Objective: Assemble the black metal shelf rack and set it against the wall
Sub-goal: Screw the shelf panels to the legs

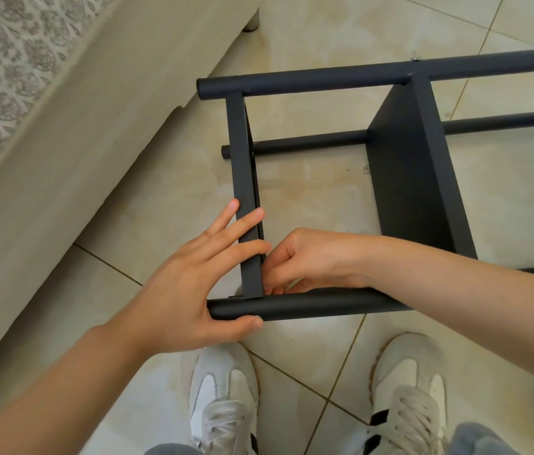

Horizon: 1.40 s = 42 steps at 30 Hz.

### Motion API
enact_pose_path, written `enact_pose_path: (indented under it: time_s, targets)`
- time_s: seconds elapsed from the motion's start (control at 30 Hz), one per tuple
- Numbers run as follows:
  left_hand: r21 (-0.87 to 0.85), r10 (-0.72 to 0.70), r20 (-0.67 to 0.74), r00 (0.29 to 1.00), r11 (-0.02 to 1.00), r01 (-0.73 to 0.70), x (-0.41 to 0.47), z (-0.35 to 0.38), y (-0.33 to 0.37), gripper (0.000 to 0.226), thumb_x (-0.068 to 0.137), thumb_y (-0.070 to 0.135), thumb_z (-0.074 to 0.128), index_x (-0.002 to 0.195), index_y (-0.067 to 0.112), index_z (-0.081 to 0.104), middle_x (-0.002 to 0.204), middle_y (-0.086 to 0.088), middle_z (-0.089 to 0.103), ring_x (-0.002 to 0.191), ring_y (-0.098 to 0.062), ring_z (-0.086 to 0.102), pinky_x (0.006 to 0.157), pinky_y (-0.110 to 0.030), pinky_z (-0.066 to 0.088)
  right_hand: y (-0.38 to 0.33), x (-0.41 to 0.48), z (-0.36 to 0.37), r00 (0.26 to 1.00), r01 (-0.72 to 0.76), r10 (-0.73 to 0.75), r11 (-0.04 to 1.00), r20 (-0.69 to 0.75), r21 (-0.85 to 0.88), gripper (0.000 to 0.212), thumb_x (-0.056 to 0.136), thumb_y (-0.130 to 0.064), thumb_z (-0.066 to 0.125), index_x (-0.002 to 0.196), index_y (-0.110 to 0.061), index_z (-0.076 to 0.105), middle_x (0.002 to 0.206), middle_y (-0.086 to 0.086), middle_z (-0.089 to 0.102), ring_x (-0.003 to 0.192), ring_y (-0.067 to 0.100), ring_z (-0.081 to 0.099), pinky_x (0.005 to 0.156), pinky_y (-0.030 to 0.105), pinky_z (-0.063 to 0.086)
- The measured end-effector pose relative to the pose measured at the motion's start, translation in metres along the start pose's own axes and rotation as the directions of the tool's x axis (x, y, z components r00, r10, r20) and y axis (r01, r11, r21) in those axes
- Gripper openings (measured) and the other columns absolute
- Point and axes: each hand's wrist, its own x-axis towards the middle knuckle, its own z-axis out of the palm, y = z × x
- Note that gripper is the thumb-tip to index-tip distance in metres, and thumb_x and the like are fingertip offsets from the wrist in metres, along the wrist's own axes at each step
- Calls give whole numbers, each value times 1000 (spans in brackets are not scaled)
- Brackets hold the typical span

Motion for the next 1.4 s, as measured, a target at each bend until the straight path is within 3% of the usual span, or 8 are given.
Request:
enact_pose_path:
  time_s: [0.2, 0.47, 0.67, 0.83, 1.07, 1.2, 1.4]
  targets:
    - [19, 1, 12, 1000, 1000, -2, -1, 1, -2, 72, 79, 57, 70, 142, 29, 49, 167, 15, 17, 156, -19, 6, 118, -19, 19, 2, 1, 1, 1000, -7, 7, 999, 4, 41, 12, 91, -14, 65, 93, -12, 77, 87, 3, 75, 82, 12, 70, 83, 26, 56]
    - [1, 1, 3, 1000, 1000, -1, 0, 3, 0, 72, 79, 57, 69, 142, 29, 48, 167, 14, 18, 156, -19, 6, 118, -17, 19, 0, 6, 1, 988, -132, 128, 990, 80, 48, 12, 91, -21, 66, 94, -12, 73, 88, 4, 74, 80, 14, 70, 76, 25, 56]
    - [-1, -6, -11, 1000, 1000, 6, 0, 3, -1, 72, 79, 60, 68, 142, 30, 48, 167, 14, 18, 156, -19, 7, 112, -33, 27, 0, 4, -5, 984, -152, 142, 985, 112, 83, 21, 92, -21, 65, 105, -6, 72, 89, 4, 72, 80, 13, 68, 81, 28, 53]
    - [1, -4, -7, 1000, 1000, 4, 0, 4, -1, 73, 79, 60, 69, 142, 30, 48, 167, 14, 18, 156, -18, 7, 111, -33, 27, 0, 6, -2, 980, -173, 169, 984, 100, 31, 18, 91, -23, 67, 100, -10, 73, 87, 4, 73, 77, 13, 68, 78, 28, 54]
    - [-10, 1, -16, 1000, 1000, -1, -1, 4, -1, 71, 79, 59, 69, 141, 32, 47, 166, 14, 19, 156, -19, 8, 111, -33, 28, 1, 8, 1, 987, -133, 130, 991, 95, 20, 10, 90, -19, 65, 92, -15, 74, 90, 4, 73, 83, 17, 68, 89, 36, 53]
    - [-2, 3, -17, 1000, 1000, -3, 0, 4, -1, 72, 79, 59, 69, 142, 32, 47, 167, 14, 18, 156, -19, 8, 110, -31, 27, 2, 6, -4, 987, -116, 108, 991, 119, 67, 13, 93, -17, 64, 99, -12, 74, 96, 6, 73, 90, 18, 68, 96, 39, 51]
    - [-13, -1, -13, 1000, 1000, 1, 0, 4, -1, 72, 79, 58, 70, 142, 30, 48, 167, 13, 19, 156, -19, 8, 112, -34, 27, 1, 10, 2, 984, -158, 159, 987, 85, -17, 18, 91, -24, 64, 101, -11, 73, 90, 4, 75, 83, 16, 69, 87, 33, 54]
